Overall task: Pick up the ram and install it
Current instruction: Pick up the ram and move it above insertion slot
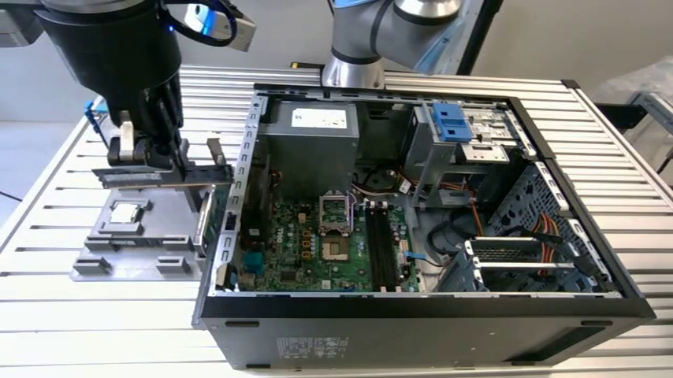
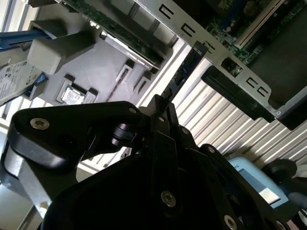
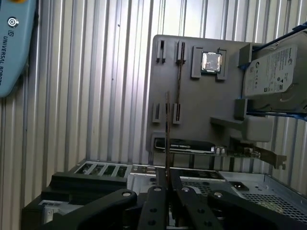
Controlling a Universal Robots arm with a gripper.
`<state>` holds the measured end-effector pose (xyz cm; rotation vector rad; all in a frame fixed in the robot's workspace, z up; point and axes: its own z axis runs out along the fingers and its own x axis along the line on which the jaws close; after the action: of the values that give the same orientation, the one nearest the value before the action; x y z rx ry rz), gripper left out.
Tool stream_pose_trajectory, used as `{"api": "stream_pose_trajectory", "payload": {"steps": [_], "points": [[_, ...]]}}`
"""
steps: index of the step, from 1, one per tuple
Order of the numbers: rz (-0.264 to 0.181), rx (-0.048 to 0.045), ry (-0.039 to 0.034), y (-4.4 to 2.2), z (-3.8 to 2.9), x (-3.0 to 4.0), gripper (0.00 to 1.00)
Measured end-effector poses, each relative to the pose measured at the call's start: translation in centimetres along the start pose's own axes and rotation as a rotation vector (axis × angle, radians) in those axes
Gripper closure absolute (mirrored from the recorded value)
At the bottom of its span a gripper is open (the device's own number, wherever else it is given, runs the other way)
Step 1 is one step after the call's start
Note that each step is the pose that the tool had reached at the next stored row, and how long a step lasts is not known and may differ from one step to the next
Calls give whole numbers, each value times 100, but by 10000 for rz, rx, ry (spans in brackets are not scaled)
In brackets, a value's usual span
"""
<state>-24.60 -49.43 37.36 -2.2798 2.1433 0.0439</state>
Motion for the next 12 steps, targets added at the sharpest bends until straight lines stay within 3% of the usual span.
{"api": "stream_pose_trajectory", "payload": {"steps": [12], "points": [[-180, -5, 2, -197, -2, 11, 100]]}}
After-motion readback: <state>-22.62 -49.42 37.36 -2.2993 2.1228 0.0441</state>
